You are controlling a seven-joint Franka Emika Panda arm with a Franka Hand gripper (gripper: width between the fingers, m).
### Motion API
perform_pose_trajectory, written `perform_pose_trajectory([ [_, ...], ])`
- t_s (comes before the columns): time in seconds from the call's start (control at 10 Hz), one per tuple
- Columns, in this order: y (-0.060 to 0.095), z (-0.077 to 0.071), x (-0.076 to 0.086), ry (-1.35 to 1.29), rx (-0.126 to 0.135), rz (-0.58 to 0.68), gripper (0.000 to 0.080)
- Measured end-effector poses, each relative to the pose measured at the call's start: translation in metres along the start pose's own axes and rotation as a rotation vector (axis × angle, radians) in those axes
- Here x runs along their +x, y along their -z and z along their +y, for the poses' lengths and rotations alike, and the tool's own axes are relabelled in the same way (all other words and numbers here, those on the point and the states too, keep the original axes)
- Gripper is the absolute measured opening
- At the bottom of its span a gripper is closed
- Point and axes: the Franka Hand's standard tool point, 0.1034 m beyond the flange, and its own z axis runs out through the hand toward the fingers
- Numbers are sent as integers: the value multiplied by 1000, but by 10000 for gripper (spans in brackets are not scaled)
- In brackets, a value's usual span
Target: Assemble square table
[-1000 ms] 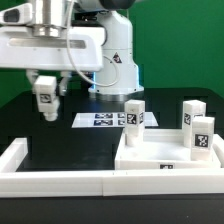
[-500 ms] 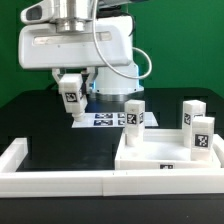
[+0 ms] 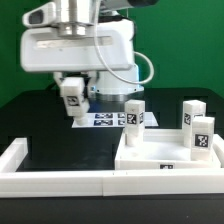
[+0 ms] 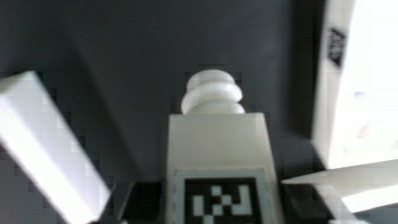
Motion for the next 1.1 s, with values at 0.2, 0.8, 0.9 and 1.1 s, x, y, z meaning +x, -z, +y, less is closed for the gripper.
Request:
perform_pose_trajectory([
  [0.2, -3, -32, 9, 47, 15, 11, 287],
  [0.8, -6, -41, 20, 101, -63, 209, 287],
  [0.9, -8, -49, 17, 93, -48, 186, 287],
  [1.1, -8, -66, 21, 86, -31, 196, 287],
])
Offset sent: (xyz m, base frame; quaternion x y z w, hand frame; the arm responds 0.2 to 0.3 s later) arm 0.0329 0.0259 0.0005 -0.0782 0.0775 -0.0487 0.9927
